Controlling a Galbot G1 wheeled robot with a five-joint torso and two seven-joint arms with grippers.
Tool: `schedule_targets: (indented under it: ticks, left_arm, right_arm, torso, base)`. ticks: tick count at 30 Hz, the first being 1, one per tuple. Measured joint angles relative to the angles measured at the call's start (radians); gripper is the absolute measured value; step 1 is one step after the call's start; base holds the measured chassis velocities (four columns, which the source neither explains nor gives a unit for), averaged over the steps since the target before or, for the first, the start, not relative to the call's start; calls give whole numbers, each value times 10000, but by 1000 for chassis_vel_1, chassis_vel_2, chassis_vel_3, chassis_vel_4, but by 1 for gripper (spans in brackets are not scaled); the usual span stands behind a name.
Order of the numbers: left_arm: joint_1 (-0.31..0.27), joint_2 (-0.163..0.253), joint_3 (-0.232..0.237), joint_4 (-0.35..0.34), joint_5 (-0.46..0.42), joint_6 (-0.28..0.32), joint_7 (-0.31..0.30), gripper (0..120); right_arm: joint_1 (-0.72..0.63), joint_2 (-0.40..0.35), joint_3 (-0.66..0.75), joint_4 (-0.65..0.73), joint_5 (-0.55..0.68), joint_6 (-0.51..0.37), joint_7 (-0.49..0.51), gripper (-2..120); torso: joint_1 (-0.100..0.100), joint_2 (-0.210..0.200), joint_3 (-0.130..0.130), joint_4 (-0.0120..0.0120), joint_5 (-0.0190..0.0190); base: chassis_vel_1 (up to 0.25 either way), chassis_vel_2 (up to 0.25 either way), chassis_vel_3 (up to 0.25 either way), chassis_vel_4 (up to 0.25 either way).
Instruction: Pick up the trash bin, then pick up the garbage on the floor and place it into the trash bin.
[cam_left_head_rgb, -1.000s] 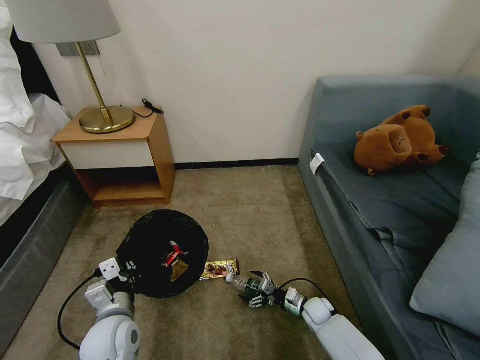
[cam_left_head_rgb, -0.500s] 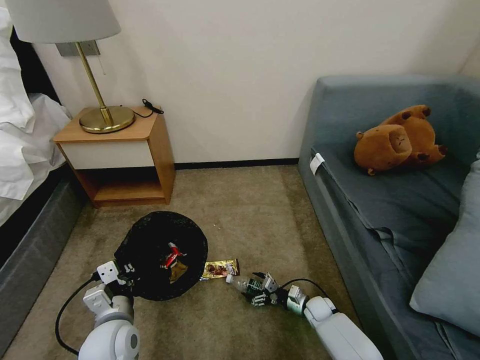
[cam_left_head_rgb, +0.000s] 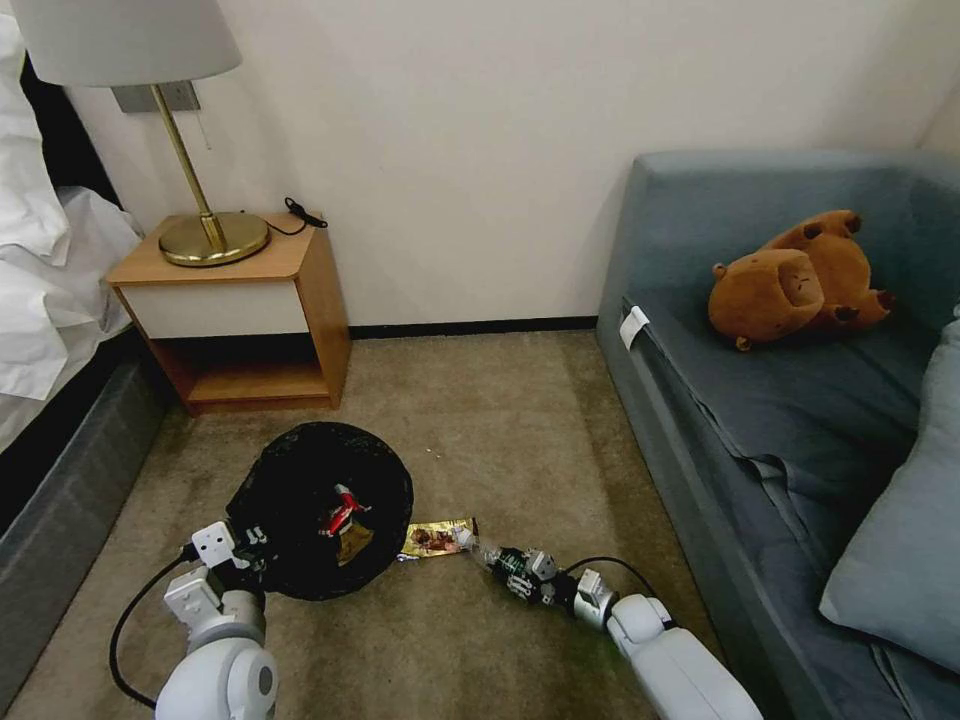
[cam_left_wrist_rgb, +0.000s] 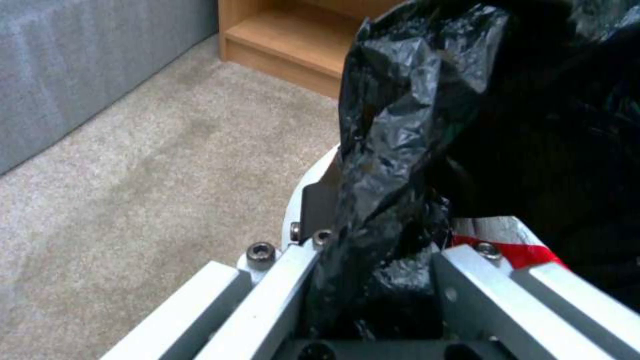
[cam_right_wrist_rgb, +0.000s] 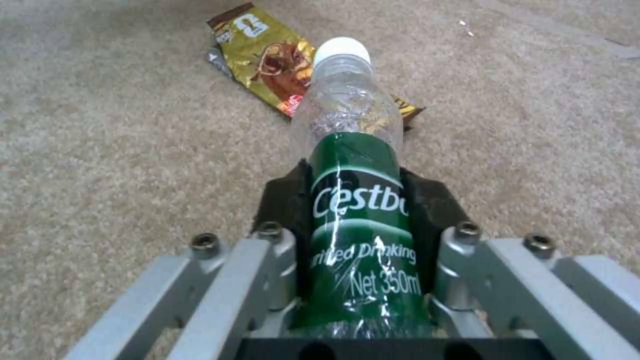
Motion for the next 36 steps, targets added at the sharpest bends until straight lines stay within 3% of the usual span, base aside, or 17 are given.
schedule_targets:
  ticks: [6,14,16,19,22,30,36]
  left_arm:
    - [21,4,23,-41,2,1,-52,1]
    - [20,-8,18,-49,6,17,-69,1]
    - [22,-16,12,-61,-8,22,-70,1]
    - [40,-35,20,-62,-9,22,-70,1]
    - [49,-73,47,3,-12,-1,-65,1]
    - [-9,-80,114,80,-14,-6,-61,1]
    - [-51,-90,120,94,-35,-6,-61,1]
  right_arm:
    - [-49,6,128,430,94,81,655,19]
    - [-166,-181,-488,2503,1472,-447,1900,19]
    - [-215,-245,-996,3683,2076,-663,2904,19]
    - [-237,-251,-1225,4295,2277,-859,3396,19]
    - [-273,-261,-1911,5785,2722,-1314,4403,19]
    - [-167,-183,-3421,7679,3278,-1558,5581,19]
    - [-7,30,-4449,8189,3295,-1773,5845,19]
  torso:
    - [0,0,0,-1,0]
    - [0,0,0,0,1]
    - [0,0,0,0,0]
    - [0,0,0,0,0]
    - [0,0,0,0,-1]
    - [0,0,0,0,-2]
    - [0,0,0,0,-1]
  base:
    - [0,0,0,0]
    - [0,0,0,0]
    - [0,0,0,0]
    - [0,0,0,0]
    - [0,0,0,0]
    - [0,0,0,0]
    - [0,0,0,0]
